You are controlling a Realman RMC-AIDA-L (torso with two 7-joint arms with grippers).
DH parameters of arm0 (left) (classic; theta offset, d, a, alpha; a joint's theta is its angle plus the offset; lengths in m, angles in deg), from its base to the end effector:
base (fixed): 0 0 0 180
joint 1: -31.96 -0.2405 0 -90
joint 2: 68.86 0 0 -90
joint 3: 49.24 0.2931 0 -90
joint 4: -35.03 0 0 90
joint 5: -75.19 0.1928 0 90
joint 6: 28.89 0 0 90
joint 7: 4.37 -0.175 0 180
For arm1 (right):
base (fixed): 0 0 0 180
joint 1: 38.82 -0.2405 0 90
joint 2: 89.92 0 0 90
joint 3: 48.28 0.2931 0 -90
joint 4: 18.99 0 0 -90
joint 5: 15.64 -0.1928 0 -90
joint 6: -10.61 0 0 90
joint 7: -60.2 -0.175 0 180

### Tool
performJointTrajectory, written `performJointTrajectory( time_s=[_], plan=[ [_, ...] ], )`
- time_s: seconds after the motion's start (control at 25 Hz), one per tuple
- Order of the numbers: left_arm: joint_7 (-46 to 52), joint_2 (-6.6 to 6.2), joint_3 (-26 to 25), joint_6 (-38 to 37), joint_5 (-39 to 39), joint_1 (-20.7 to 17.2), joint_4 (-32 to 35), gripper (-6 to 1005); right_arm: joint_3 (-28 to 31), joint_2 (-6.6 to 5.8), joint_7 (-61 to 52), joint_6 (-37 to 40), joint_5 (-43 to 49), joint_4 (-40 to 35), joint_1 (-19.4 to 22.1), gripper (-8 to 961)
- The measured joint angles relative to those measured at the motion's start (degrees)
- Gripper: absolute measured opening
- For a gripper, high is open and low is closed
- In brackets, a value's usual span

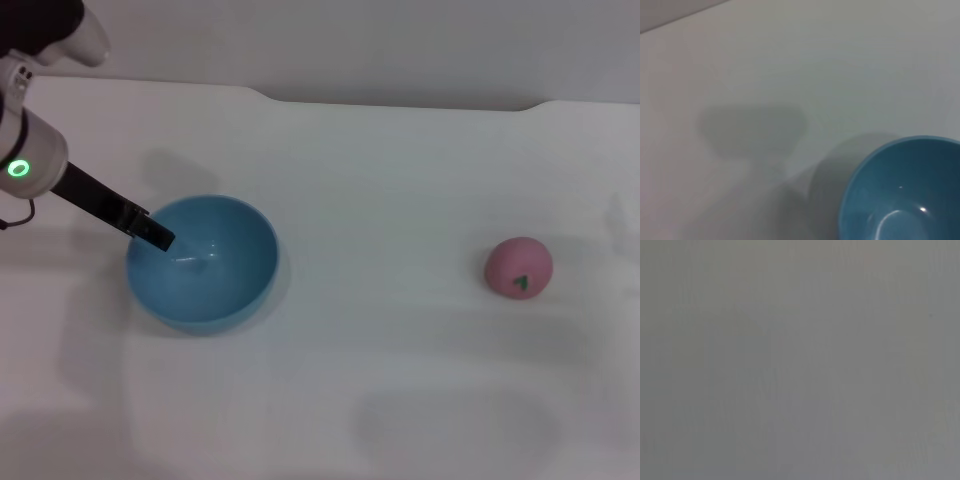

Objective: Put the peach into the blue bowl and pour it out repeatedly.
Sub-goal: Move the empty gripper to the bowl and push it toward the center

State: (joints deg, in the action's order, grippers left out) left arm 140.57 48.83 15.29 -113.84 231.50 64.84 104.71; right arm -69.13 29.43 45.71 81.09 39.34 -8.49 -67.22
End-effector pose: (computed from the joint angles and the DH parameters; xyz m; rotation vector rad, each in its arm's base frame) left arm -0.2970 0.3781 -0.0016 -2.3159 -1.1828 0.4563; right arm 0.3577 0.3560 -0.0361 -1.5093 0.7596 0.7455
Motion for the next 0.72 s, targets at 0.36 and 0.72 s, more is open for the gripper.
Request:
performJointTrajectory(
  time_s=[0.36,0.72],
  plan=[
    [0.0,0.10,3.8,6.8,2.1,1.0,-6.6,809,-0.2,0.10,0.0,0.1,0.0,0.0,0.3,681],
    [0.2,0.22,6.2,8.1,1.8,2.4,-11.2,809,-0.3,0.10,0.0,0.1,0.0,0.1,0.4,680]
  ],
)
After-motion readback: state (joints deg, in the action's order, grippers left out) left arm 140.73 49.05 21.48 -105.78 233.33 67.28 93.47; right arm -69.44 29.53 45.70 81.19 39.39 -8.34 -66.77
